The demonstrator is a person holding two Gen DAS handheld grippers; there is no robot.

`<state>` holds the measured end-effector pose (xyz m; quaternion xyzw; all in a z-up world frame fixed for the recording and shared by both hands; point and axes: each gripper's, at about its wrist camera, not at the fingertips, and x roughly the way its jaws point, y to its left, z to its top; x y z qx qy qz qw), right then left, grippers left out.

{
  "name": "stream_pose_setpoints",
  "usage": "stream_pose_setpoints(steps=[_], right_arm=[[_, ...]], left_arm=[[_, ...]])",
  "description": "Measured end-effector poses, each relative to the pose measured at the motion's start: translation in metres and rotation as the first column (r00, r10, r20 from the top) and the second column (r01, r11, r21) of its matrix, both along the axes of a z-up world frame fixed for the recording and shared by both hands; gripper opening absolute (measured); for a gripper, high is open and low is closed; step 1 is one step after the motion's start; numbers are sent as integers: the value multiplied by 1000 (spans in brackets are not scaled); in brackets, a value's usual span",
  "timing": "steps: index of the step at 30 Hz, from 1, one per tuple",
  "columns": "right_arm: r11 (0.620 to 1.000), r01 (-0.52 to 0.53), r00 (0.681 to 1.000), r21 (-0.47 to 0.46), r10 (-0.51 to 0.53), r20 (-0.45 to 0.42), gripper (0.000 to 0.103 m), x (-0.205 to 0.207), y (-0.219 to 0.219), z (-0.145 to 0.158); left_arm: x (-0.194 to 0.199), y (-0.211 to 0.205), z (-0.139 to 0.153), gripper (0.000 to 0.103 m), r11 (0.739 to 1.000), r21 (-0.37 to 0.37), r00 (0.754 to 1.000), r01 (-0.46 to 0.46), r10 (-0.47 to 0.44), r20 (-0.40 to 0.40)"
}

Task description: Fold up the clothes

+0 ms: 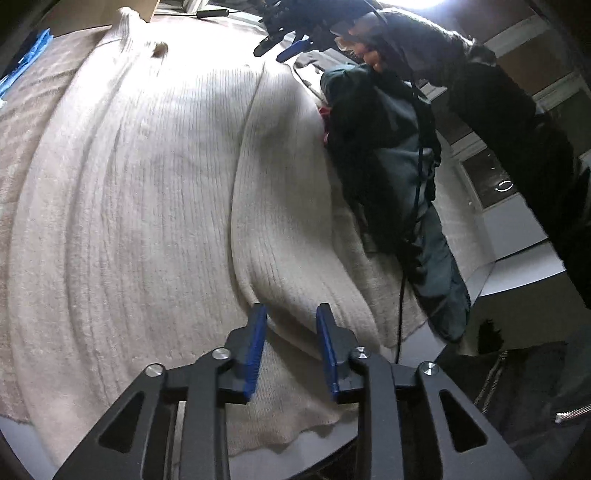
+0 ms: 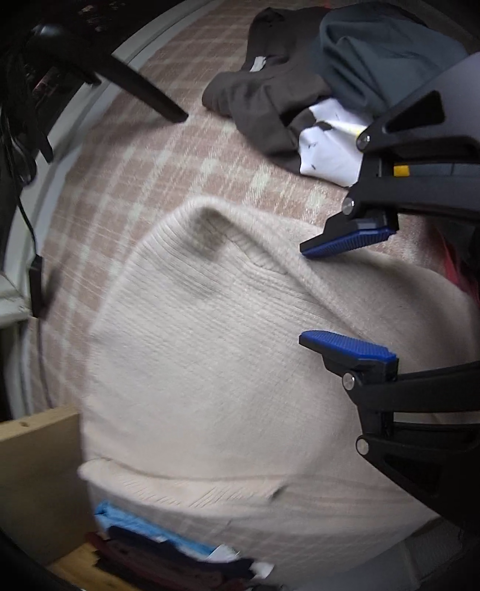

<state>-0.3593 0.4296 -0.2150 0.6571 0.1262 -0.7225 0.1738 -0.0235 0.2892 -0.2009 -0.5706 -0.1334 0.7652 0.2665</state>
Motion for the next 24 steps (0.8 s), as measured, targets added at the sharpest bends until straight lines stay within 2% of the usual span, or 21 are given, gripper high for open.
stream_pose_setpoints(steps=[2, 3, 5, 11, 15, 18, 19, 20, 22, 24], right_arm=[[999, -41, 998, 34, 43, -44, 19, 6, -1, -3], [997, -59, 996, 47, 61, -63, 15, 9, -1, -4], [999, -40, 997, -9, 40, -72, 8, 10, 9, 4], [987, 15, 995, -162, -30, -90, 7, 10, 31, 40], [975, 17, 995, -223, -38, -87, 7, 3, 11, 48], [983, 15, 995, -185, -33, -94, 10, -10, -12, 27], [986, 16, 996, -167, -31, -87, 13, -10, -15, 21], [989, 17, 996, -149, -29, -81, 22, -10, -18, 15], [993, 17, 997, -119, -26, -70, 24, -10, -23, 4], [985, 9, 995, -173, -26, -96, 29, 5, -10, 23]], left_arm=[[-2, 3, -4, 18, 1000, 3, 1000, 4, -4, -20], [-3, 5, -5, 6, 1000, 25, 999, 6, -5, -32], [-4, 5, -3, 6, 999, 43, 999, 12, -10, -40], [7, -11, 32, 3, 997, 82, 995, 5, 4, -103], [14, -33, 44, 3, 997, 73, 992, -31, 40, -119], [9, -38, 19, 1, 999, 0, 998, -38, 38, -39], [8, -36, 14, 1, 999, -30, 999, -34, 33, -23], [8, -35, 9, 1, 998, -60, 1000, -28, 28, -9], [11, -40, 11, 6, 994, -99, 999, -39, 37, -18], [18, -42, 23, 14, 994, -108, 999, -29, 24, -46]])
